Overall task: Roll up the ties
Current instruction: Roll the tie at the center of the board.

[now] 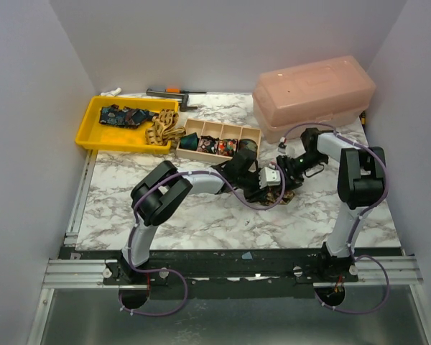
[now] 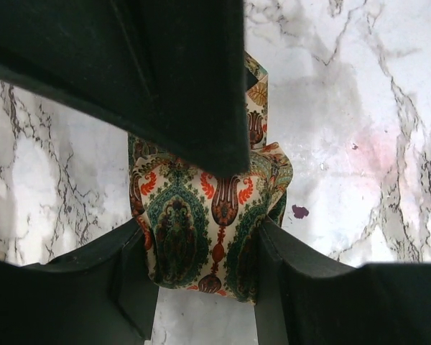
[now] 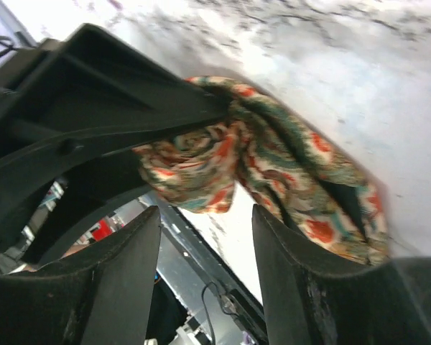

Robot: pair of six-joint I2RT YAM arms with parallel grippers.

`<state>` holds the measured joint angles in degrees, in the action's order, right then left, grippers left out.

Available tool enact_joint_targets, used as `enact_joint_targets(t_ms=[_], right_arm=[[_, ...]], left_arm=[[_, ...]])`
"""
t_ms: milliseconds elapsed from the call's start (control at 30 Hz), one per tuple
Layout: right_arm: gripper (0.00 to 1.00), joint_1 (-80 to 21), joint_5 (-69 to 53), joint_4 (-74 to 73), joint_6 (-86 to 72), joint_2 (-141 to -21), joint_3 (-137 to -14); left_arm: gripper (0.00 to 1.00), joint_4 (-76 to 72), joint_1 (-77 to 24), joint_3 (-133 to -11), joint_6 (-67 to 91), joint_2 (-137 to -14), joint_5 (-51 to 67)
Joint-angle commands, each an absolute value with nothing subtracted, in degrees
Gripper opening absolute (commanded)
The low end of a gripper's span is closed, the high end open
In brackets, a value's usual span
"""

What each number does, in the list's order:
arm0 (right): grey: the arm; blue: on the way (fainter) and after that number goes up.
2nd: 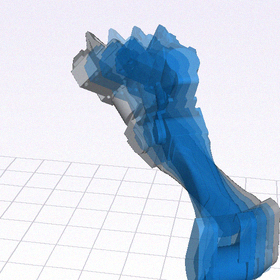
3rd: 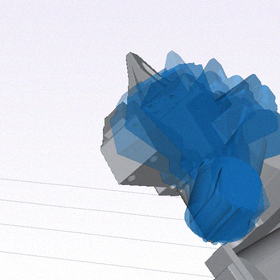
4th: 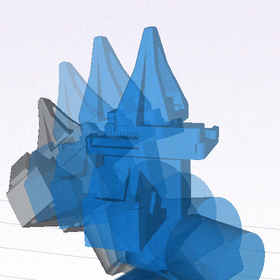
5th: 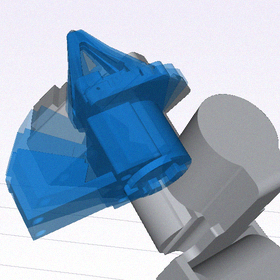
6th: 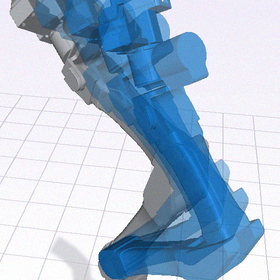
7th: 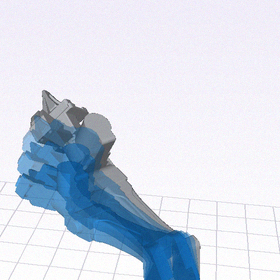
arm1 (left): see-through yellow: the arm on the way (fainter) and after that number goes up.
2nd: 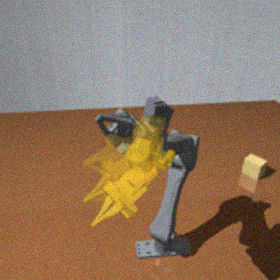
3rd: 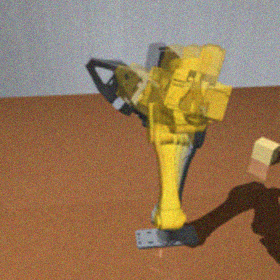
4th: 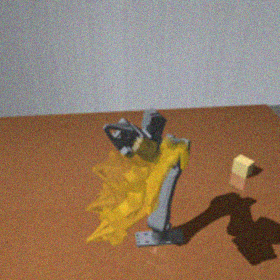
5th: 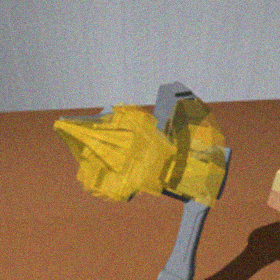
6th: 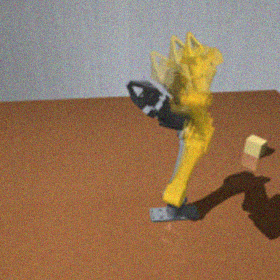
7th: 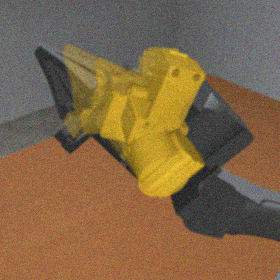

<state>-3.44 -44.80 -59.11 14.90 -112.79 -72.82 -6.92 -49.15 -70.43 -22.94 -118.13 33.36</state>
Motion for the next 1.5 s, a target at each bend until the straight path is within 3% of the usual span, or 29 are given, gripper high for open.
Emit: enact_joint_targets(t_ms=[0, 133, 200, 300, 367, 533, 667, 967, 1267, 1300, 1367, 1433, 1467], right_arm=[[0.58, -4.2, -54.6, -59.9, 15.9, -111.8, -72.5], [0.60, -5.4, -54.7, -58.2, 14.5, -114.1, -72.9], [0.51, -5.5, -52.2, -56.1, 12.6, -114.8, -73.3], [0.24, -5.5, -48.0, -54.1, 11.2, -115.9, -73.7], [0.02, -5.4, -44.2, -53.6, 10.8, -116.5, -73.4], [0.00, -5.0, -34.4, -51.6, 10.6, -117.5, -72.2], [0.00, -5.0, -31.6, -50.8, 10.4, -118.6, -72.6], [0.00, -5.0, -29.0, -49.4, 9.3, -123.0, -75.7], [0.00, -5.1, -25.4, -46.4, 10.7, -124.6, -73.5], [0.00, -5.3, -25.5, -46.1, 10.9, -124.6, -73.2], [0.00, -5.4, -28.8, -47.4, 11.8, -124.6, -73.6], [0.01, -5.4, -33.2, -50.0, 12.2, -122.9, -75.0], [0.10, -5.4, -35.4, -51.2, 12.2, -121.3, -75.4]], left_arm=[[0.11, 10.1, -49.8, -70.2, -18.2, -121.6, 25.1], [0.14, 10.7, -50.3, -71.4, -17.6, -122.2, 25.0], [0.15, 10.4, -50.3, -71.4, -18.1, -122.1, 25.2], [0.20, 10.0, -50.3, -71.2, -19.2, -121.9, 26.2], [0.31, 9.2, -49.9, -71.1, -19.5, -121.6, 27.9], [0.58, 2.0, -48.9, -70.6, -19.4, -120.0, 31.1], [0.63, -6.4, -48.7, -71.4, -19.1, -119.8, 34.0], [0.59, -19.1, -49.4, -74.9, -17.3, -124.4, 43.9], [0.58, -17.9, -49.5, -70.0, -21.6, -125.1, 40.3], [0.54, -16.4, -49.5, -70.1, -21.4, -124.9, 38.4], [0.30, -11.3, -49.5, -71.1, -20.3, -124.3, 33.1], [0.17, -8.3, -49.2, -69.1, -19.5, -122.2, 28.4], [0.16, -7.1, -49.0, -67.1, -19.3, -121.0, 27.0]])
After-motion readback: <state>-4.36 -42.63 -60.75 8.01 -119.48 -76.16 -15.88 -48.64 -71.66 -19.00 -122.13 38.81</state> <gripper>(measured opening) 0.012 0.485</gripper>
